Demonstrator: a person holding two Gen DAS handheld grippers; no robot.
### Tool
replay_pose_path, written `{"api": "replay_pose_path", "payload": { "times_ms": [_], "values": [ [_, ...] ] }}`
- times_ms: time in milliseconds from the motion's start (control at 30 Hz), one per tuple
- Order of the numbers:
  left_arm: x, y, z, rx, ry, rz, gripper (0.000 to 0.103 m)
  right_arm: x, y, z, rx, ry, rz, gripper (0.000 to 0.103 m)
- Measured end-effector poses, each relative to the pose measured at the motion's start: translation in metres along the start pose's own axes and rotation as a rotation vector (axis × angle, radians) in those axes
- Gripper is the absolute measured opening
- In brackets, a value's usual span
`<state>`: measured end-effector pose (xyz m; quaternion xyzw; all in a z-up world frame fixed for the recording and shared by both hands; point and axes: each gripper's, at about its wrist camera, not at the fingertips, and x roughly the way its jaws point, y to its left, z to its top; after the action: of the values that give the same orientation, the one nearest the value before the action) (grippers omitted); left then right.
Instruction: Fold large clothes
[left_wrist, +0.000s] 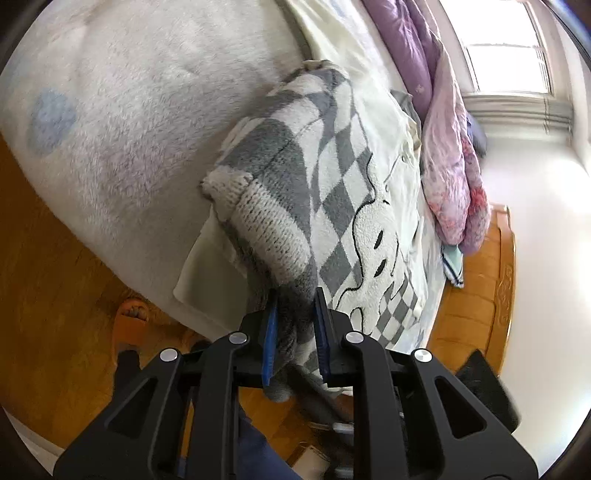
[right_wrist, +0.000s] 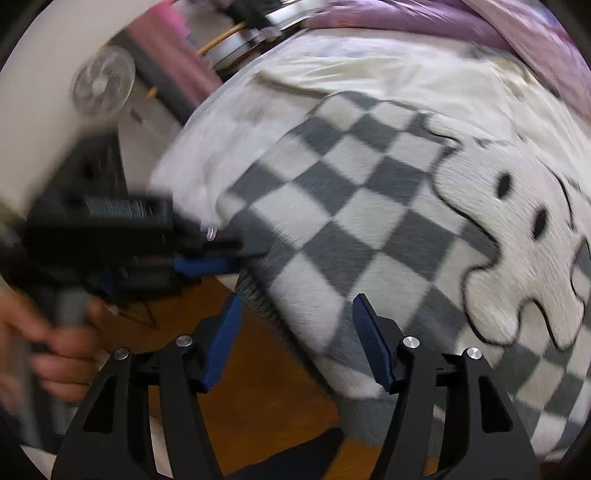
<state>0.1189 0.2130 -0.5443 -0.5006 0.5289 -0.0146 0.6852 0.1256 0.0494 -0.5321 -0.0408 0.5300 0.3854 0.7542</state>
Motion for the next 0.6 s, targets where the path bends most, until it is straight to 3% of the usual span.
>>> {"api": "replay_pose_path", "payload": {
  "times_ms": [133,200,267,300,333,367,433,600],
  "values": [
    [0.002,0.002,0.001,0.030,0.017,0.024,0.017,0.025,0.005,0.004,-0.036,-0.013,-0.079,0.059],
    [0.002,0.002,0.002,0.038,0.015,0.036,0.018,0.033,0.001,0.010,-0.053,-0.010,-0.082,0.036],
    [0.002,0.003,0.004,0.026,0.011,0.058,0.021,0.036,-0.002,0.011,-0.040,0.016,-0.093,0.023],
    [-0.003,0.003,0.004,0.011,-0.002,0.064,0.026,0.031,-0.007,0.007,-0.009,0.015,-0.076,0.022],
    [-0.006,0.001,0.004,0.001,-0.012,0.063,0.050,0.026,-0.015,0.007,0.042,0.007,-0.046,0.021],
    [-0.014,0.000,0.005,-0.023,-0.051,0.074,0.085,0.021,-0.021,0.008,0.075,-0.003,-0.025,0.021],
    [-0.021,-0.002,0.008,-0.033,-0.113,0.085,0.090,0.011,-0.028,0.006,0.108,-0.017,0.011,0.020],
    [0.018,-0.007,0.030,-0.062,-0.043,0.138,0.090,-0.020,-0.043,-0.002,0.207,-0.058,0.097,0.019]
  ]
}}
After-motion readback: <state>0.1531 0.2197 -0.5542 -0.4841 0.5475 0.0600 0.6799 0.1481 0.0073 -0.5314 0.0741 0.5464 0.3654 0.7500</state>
